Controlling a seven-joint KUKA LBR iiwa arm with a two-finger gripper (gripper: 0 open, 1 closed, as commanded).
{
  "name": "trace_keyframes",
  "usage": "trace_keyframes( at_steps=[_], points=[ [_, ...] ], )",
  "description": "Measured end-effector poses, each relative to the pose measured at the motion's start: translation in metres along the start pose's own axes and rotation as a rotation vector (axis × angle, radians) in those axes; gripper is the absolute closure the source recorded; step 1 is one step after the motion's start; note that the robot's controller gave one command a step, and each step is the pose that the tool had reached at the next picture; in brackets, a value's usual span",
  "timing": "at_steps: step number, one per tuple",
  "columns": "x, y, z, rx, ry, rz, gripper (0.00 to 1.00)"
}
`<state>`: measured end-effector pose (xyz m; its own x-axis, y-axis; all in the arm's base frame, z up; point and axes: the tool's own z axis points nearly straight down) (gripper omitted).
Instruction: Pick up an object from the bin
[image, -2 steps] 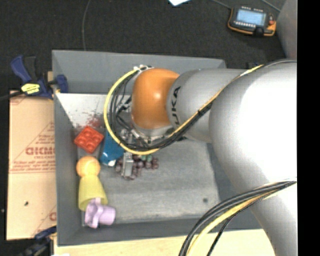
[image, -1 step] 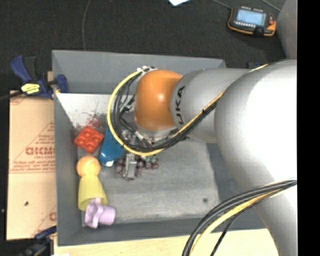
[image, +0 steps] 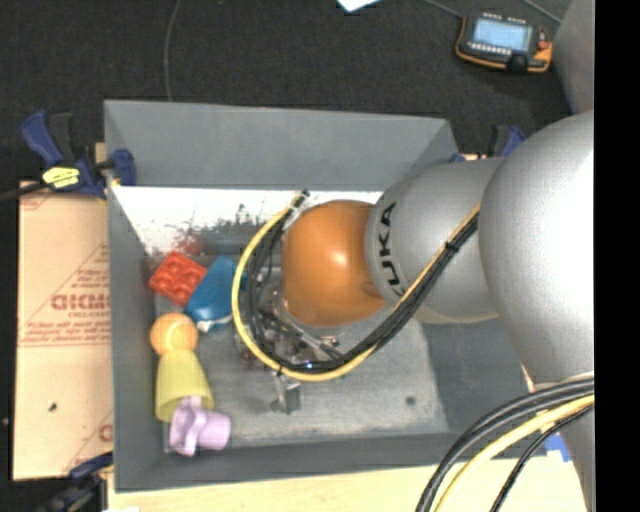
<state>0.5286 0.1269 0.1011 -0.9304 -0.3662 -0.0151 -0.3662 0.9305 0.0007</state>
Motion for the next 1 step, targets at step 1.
trace_keyframes(
  at_steps=[1],
  points=[
    [-0.0673,-0.0366,0.0111,0.003,-0.012,0.316,0.00]
  ],
)
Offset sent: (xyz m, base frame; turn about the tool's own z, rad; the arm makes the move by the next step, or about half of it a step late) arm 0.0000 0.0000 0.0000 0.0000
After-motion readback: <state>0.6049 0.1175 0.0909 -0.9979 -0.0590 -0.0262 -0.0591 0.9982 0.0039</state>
